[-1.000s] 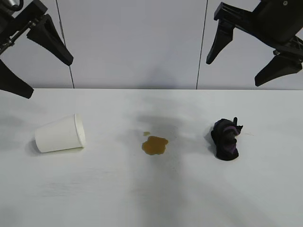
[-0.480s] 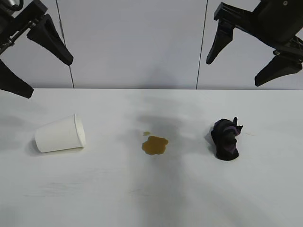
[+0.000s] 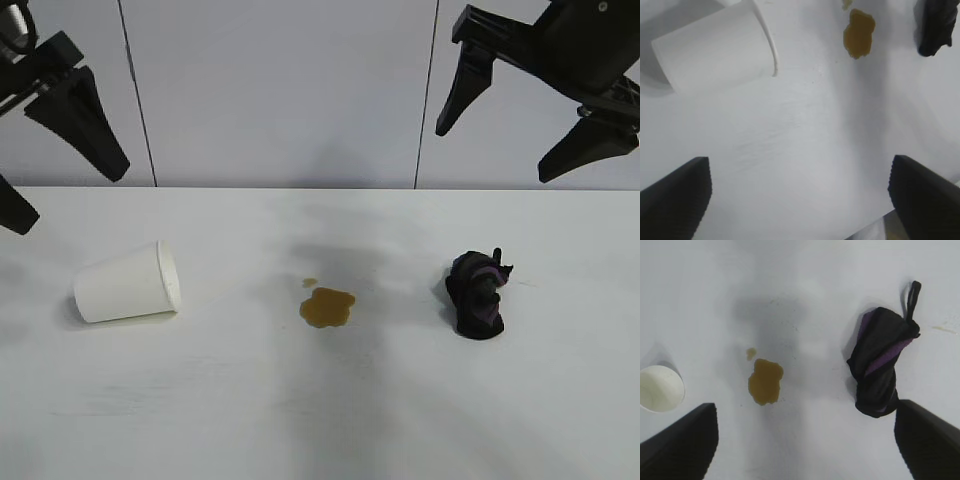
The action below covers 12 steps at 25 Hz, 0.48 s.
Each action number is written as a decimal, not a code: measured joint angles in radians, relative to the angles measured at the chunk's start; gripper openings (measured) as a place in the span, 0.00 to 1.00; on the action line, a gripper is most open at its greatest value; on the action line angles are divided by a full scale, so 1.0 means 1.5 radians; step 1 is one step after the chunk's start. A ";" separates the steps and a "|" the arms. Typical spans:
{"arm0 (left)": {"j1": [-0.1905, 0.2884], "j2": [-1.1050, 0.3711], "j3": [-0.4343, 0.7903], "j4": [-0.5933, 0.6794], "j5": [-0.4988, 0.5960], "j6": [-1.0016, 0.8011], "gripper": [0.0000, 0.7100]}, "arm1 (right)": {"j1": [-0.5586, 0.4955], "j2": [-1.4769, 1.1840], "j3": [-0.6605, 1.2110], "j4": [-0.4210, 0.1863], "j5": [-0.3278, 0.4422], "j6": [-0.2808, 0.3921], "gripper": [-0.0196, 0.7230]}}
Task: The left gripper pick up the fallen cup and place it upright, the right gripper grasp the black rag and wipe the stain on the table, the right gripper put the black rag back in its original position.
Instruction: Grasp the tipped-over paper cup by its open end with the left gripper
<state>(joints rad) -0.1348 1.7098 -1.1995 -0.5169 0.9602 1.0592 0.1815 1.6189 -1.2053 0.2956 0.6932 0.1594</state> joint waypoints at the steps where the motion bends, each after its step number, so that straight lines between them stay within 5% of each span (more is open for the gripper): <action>1: -0.017 0.000 0.000 0.024 -0.016 0.025 0.98 | 0.000 0.000 0.000 0.000 0.000 0.000 0.92; 7: -0.097 0.017 0.000 0.152 -0.105 0.035 0.98 | 0.000 0.000 0.000 0.000 0.000 -0.002 0.92; 12: -0.113 0.064 0.000 0.185 -0.142 0.030 0.98 | 0.000 0.000 0.000 0.000 0.000 -0.002 0.92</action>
<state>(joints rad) -0.3050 1.8059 -1.1995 -0.2387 0.7477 1.1037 0.1815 1.6189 -1.2053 0.2956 0.6935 0.1556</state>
